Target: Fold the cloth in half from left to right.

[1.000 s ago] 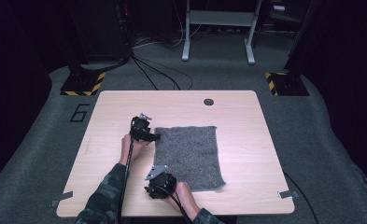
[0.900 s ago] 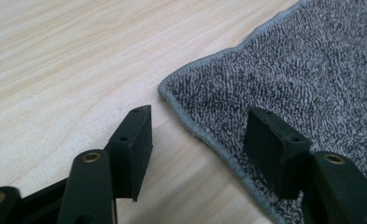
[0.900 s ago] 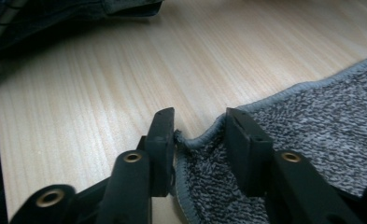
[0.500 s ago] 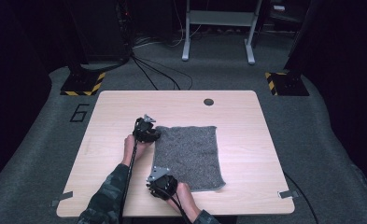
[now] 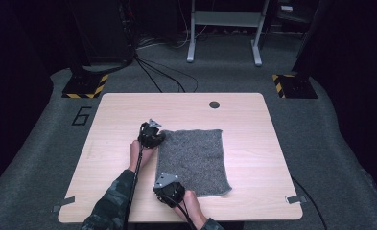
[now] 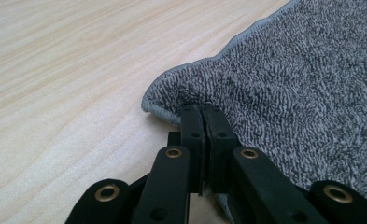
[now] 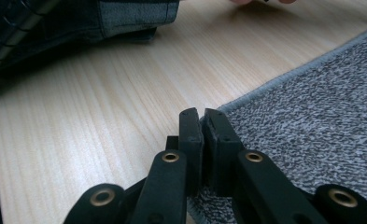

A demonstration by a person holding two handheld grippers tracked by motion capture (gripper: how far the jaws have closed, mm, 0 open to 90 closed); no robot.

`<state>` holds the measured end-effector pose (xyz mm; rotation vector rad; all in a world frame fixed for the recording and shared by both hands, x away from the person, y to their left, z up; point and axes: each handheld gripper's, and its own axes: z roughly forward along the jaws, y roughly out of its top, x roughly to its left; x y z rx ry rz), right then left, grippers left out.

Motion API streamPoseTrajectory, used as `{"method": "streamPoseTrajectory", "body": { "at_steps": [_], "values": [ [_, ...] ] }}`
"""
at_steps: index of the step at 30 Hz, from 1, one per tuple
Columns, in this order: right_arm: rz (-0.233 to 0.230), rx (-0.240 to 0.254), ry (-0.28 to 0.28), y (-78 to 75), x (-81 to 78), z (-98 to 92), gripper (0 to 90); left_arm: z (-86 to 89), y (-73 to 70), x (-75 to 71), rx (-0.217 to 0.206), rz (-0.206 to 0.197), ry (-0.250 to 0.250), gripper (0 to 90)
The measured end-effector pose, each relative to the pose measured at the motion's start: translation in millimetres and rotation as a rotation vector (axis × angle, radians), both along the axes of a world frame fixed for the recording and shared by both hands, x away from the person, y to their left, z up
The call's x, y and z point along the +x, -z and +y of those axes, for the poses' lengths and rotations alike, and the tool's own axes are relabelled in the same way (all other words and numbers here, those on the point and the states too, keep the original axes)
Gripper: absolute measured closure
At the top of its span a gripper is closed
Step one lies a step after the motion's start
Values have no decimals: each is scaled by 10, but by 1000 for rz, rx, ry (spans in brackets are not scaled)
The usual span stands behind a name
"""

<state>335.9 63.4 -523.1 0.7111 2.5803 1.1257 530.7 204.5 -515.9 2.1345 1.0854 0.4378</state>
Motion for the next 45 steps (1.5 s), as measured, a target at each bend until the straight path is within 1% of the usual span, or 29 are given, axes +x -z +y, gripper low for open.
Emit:
{"method": "streamPoseTrajectory", "body": {
  "at_steps": [1,2,4,5,7,8,9,10,12,15,17,18,20,22,24,27,28,31,32,34,35,36,37,38,39,40,41,43,45],
  "values": [
    [0,0,0,0,0,0,859,0,0,0,0,0,0,880],
    [-11,21,-1,-14,-10,-24,859,13,-1,-8,-21,5,-10,880],
    [-18,38,-5,-49,-20,-52,859,23,-9,-14,-28,6,-14,880],
    [-18,38,-5,-49,-20,-52,859,40,-28,-18,-19,3,-10,880],
    [-24,70,8,-104,-41,-96,860,52,-70,-32,-26,-9,-15,880],
    [-20,78,8,-121,-44,-110,860,54,-122,-46,-32,-23,-19,880],
    [-20,78,8,-121,-44,-110,860,54,-122,-46,-32,-23,-19,880],
    [-32,95,13,-149,-57,-127,860,54,-179,-59,-25,-32,-22,880],
    [-35,101,13,-162,-63,-130,860,67,-215,-63,-14,-37,-14,880],
    [-57,114,6,-222,-72,-125,860,73,-271,-73,-9,-49,-28,881],
    [-57,116,0,-246,-70,-117,861,99,-310,-73,15,-48,-27,880],
    [-72,120,-8,-294,-65,-89,861,124,-329,-68,13,-51,-31,880],
    [-83,130,-1,-312,-69,-71,861,127,-339,-68,8,-53,-36,881],
    [-88,147,-6,-365,-69,-39,861,154,-390,-65,13,-58,-42,881],
    [-91,148,-11,-381,-70,-33,861,176,-417,-63,19,-57,-38,881],
    [-107,156,-15,-421,-64,-19,862,219,-483,-52,10,-62,-51,882],
    [-104,167,-3,-439,-67,-17,864,236,-530,-57,19,-75,-54,882],
    [-111,175,-9,-463,-60,-18,864,239,-575,-65,25,-79,-58,882],
    [-108,181,-12,-478,-63,-15,864,250,-604,-66,36,-79,-51,882],
    [-123,189,-16,-534,-67,12,865,257,-689,-76,51,-89,-56,883],
    [-123,189,-16,-534,-67,12,865,257,-689,-76,51,-89,-56,883],
    [-128,196,-19,-556,-70,19,866,266,-736,-85,54,-93,-54,883],
    [-140,204,-21,-589,-70,24,867,265,-762,-93,58,-98,-59,883],
    [-136,210,-22,-613,-79,21,867,260,-807,-101,70,-106,-57,883],
    [-145,228,-18,-653,-84,19,867,256,-835,-103,71,-103,-57,883],
    [-148,249,-19,-707,-96,-3,868,233,-914,-108,79,-109,-47,882],
    [-148,249,-19,-707,-96,-3,868,233,-914,-108,79,-109,-47,882],
    [-159,262,-15,-747,-107,-48,868,175,-981,-116,95,-121,-43,883],
    [-150,289,3,-771,-113,-105,868,106,-1026,-108,94,-125,-27,883]
  ]
}}
